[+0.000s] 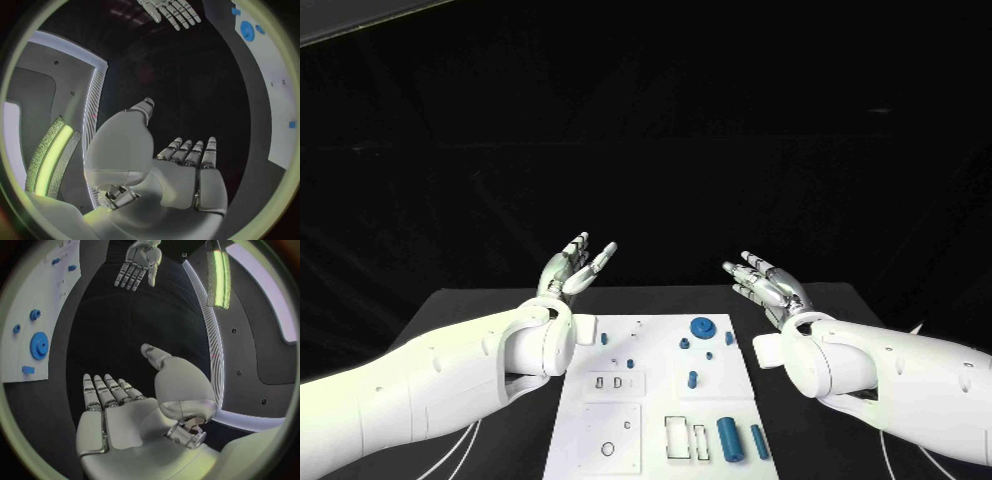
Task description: Assemble the parts on the task board
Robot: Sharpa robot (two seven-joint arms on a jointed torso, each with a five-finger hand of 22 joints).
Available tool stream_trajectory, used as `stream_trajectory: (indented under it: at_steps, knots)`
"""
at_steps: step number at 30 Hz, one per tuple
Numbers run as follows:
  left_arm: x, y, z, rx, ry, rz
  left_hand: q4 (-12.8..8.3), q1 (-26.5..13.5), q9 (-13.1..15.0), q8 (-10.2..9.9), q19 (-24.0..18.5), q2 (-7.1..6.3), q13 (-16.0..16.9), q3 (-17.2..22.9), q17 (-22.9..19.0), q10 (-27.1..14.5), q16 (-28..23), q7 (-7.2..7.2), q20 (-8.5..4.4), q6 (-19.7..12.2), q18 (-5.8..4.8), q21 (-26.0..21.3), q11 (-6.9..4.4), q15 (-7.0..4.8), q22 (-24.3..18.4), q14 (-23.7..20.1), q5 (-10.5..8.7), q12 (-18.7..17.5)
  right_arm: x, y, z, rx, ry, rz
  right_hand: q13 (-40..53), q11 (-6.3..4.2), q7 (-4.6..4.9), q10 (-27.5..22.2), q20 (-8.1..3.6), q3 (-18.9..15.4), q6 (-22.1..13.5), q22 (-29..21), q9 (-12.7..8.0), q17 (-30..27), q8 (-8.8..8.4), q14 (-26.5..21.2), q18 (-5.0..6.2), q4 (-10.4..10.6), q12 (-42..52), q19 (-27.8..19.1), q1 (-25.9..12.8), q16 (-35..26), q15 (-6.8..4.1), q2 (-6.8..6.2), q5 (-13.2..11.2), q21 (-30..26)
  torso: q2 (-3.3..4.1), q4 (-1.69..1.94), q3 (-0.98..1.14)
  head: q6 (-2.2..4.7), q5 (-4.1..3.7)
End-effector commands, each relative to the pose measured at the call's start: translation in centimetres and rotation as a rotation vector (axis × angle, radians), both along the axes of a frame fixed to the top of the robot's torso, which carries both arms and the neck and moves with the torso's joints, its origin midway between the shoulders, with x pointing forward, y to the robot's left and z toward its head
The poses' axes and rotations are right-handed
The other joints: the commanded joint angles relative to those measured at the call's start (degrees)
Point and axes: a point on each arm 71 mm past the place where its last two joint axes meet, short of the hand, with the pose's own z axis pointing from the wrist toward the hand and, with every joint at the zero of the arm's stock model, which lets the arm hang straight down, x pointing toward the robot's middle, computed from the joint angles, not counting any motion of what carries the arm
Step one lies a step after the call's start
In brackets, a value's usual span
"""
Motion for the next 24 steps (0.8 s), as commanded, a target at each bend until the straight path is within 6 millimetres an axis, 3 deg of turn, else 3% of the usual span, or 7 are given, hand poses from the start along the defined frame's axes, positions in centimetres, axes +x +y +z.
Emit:
stream_trajectory:
  at_steps: [1, 9, 14, 19, 21, 23, 24]
  knots:
    - [0.1, -0.7, 0.4, -0.043, -0.045, -0.091, 0.8, 2.7, 0.2, 0.4, 0.3, -0.07, 0.1, 0.4, 0.1, 0.2, 0.4, 5.33, 0.93, 0.6, 0.77, 0.4, 0.63, 0.85, 0.2, 0.2, 0.42, 0.2, 0.1, 0.7, -0.1, 0.041, 0.039, 0.167, 0.1, 0.38, 9.70, 0.5, 0.37, 0.5, 0.5, 0.2, 0.1, 0.1, 0.26, 0.7, 0.72, -0.2, 0.4, 0.6, 0.8, 0.3, 0.28, 0.13, 0.2, 0.4, 0.00, -0.02, 0.00, -0.02, 0.00]
    - [0.2, -0.2, 0.3, -0.053, -0.033, -0.112, 0.8, 2.3, 0.3, 0.6, 0.4, 0.39, 0.3, 0.3, 0.3, 1.2, 0.6, 6.09, 0.99, 1.2, 0.43, 0.5, 1.50, 1.27, 0.2, 1.0, 0.36, 0.4, 1.0, -0.7, -0.2, -0.053, 0.003, 0.174, 0.7, 0.39, 9.69, 7.2, 0.20, 1.8, 5.7, 0.9, 1.3, 1.6, 1.76, 8.9, 1.36, -4.2, 1.2, 5.0, 6.3, 2.2, 0.17, -0.95, -0.3, 2.4, 0.10, -0.03, 0.03, -0.78, -0.12]
    - [0.2, 0.4, 0.4, -0.051, -0.034, -0.108, 0.6, 2.7, 1.3, 1.8, 2.8, 1.10, 0.9, 0.8, 2.3, 6.0, 3.3, 8.34, 1.22, 4.9, -2.38, 2.0, 3.86, 4.19, 0.9, 9.2, 0.33, 1.2, 1.6, -1.1, 0.3, -0.204, -0.089, 0.203, 1.5, -0.51, 9.43, 21.1, -0.01, 2.0, 15.4, 4.6, 3.4, 3.8, 4.90, 22.7, 3.56, -6.8, 2.9, 25.8, 13.3, 5.7, -1.77, -2.34, -1.3, 11.3, 0.16, -0.08, 0.04, -1.31, -0.23]
    - [0.0, 1.2, 0.5, -0.050, -0.031, -0.111, -0.4, 4.9, 4.9, 6.9, 24.9, 1.16, 2.4, 1.2, 8.1, 25.1, 13.3, 9.14, 1.08, 17.9, 0.06, 13.4, 5.31, 0.96, 6.2, 33.2, 0.33, 5.2, 2.1, -0.9, 0.9, -0.373, -0.191, 0.266, 2.2, -2.14, 8.47, 36.7, -0.36, 1.6, 28.2, 5.3, 6.0, 5.6, 9.19, 36.5, 5.62, -7.6, 4.2, 32.5, 17.9, 9.4, -3.97, -3.52, -1.4, 14.5, 0.24, -0.07, 0.07, -1.89, -0.37]
    - [-0.2, 1.5, 0.5, -0.046, -0.030, -0.127, -0.8, 5.5, 5.5, 7.9, 26.4, 1.03, 2.6, 1.1, 8.5, 29.3, 14.0, 9.06, 1.05, 20.4, 0.63, 14.2, 5.12, 0.60, 6.4, 34.9, 0.34, 5.9, 2.3, -0.7, 1.3, -0.441, -0.229, 0.294, 2.1, -2.95, 7.81, 39.7, -0.84, 1.4, 33.4, 5.9, 6.9, 5.9, 10.65, 40.3, 6.33, -7.8, 3.8, 35.3, 19.4, 10.4, -5.09, -3.99, -0.9, 16.3, 0.38, -0.02, 0.10, -2.31, -0.39]
    - [-0.4, 1.8, 0.6, -0.038, -0.030, -0.150, -2.2, 7.4, 8.3, 12.3, 32.3, 0.69, 3.4, 1.3, 10.1, 41.6, 16.7, 8.38, 0.86, 31.1, 3.10, 17.5, 3.49, -1.33, 7.4, 40.7, 0.33, 8.6, 2.6, -0.5, 1.6, -0.504, -0.260, 0.319, 2.1, -3.43, 7.38, 41.3, -1.42, 1.2, 36.5, 6.4, 7.4, 6.1, 11.49, 42.3, 6.38, -7.9, 3.6, 36.6, 20.0, 10.9, -5.71, -4.23, -0.8, 17.5, 0.63, -0.03, 0.21, -2.38, -0.40]
    - [-0.5, 1.9, 0.7, -0.035, -0.029, -0.158, -2.3, 7.5, 8.4, 12.5, 32.7, 0.68, 3.3, 1.4, 10.2, 42.0, 16.7, 8.33, 0.88, 31.7, 3.27, 17.6, 3.40, -1.45, 7.4, 41.0, 0.33, 8.5, 2.6, -0.5, 1.7, -0.522, -0.269, 0.325, 2.1, -3.64, 7.21, 42.1, -1.77, 1.0, 37.0, 6.8, 7.4, 6.3, 11.52, 43.4, 6.36, -7.8, 3.4, 37.1, 20.3, 11.1, -6.01, -4.36, -0.8, 18.3, 0.74, -0.02, 0.21, -2.43, -0.43]
